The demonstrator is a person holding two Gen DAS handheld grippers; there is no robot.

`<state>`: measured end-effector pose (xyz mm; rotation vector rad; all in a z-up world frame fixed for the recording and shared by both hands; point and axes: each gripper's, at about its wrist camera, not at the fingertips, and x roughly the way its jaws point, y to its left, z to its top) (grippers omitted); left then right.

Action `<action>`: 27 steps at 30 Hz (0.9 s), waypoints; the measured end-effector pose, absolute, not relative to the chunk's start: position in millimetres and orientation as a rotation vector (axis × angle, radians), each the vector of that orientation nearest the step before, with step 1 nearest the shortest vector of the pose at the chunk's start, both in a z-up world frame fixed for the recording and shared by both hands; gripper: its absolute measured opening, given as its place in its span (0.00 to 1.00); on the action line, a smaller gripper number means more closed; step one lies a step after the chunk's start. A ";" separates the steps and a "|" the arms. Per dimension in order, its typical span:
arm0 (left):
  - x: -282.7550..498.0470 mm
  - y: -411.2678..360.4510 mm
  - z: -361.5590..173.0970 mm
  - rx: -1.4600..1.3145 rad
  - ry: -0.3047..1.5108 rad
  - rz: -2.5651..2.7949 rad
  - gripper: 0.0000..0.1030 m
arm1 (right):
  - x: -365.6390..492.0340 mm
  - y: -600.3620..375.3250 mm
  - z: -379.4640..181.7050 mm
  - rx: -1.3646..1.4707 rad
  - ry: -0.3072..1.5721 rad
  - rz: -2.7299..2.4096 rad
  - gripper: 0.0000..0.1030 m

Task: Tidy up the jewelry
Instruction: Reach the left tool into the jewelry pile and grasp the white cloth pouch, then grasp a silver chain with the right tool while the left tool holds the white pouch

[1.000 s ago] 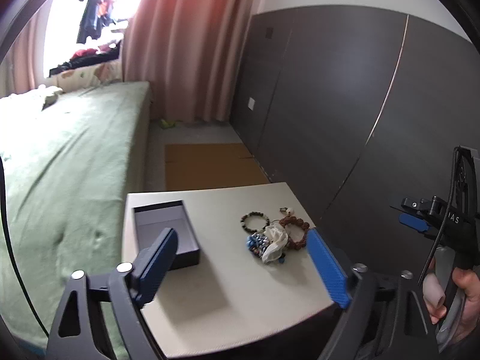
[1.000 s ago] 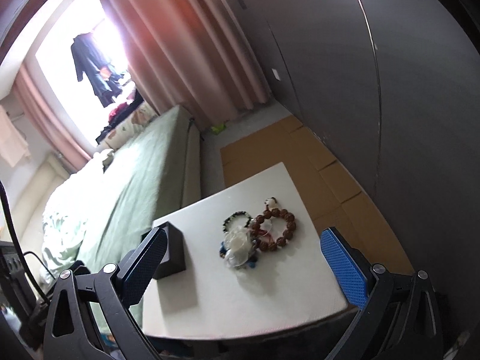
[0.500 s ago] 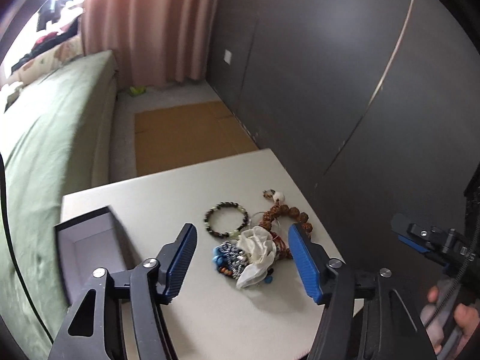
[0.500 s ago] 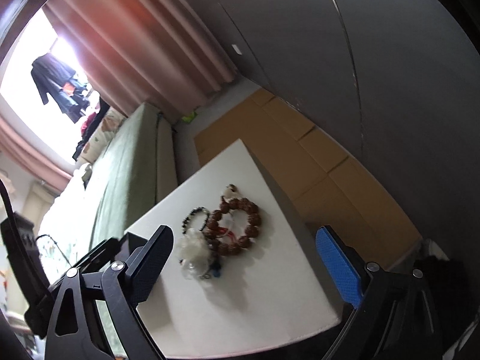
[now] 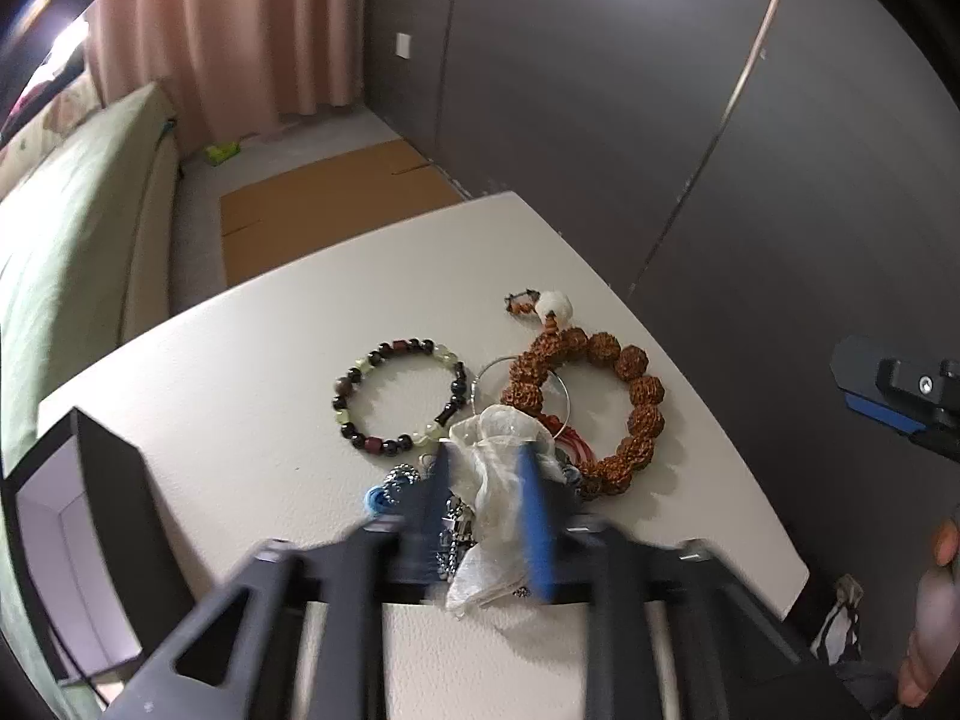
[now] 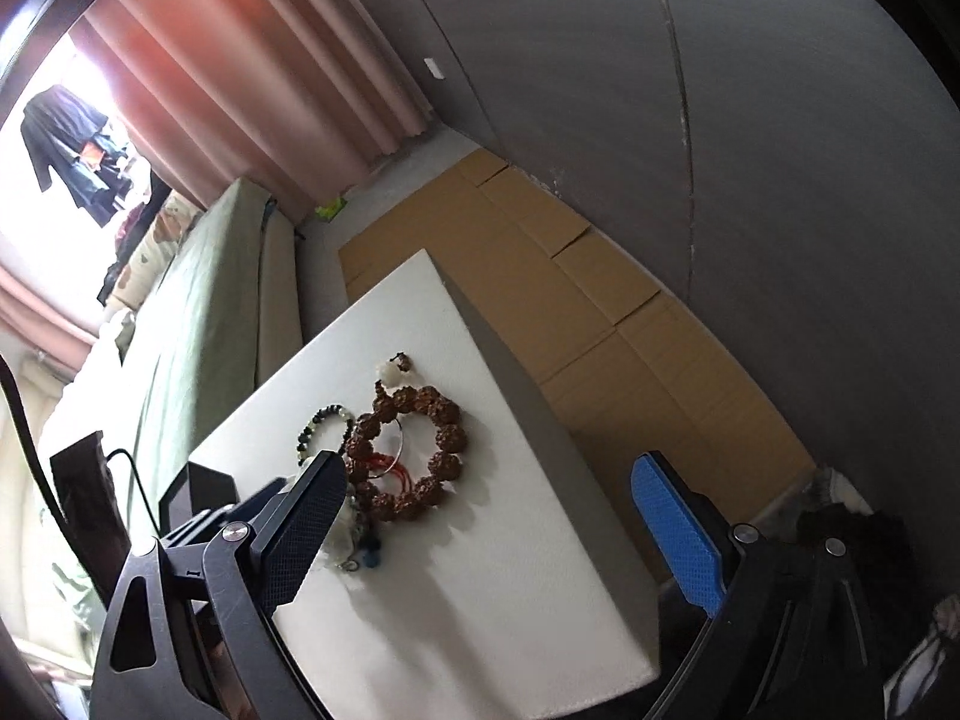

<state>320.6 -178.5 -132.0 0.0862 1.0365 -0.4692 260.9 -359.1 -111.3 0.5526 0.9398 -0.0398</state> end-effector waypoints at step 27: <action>296.3 -63.1 -63.9 -0.138 0.845 -0.399 0.02 | 311.9 -265.2 -176.5 0.591 1.155 0.137 0.38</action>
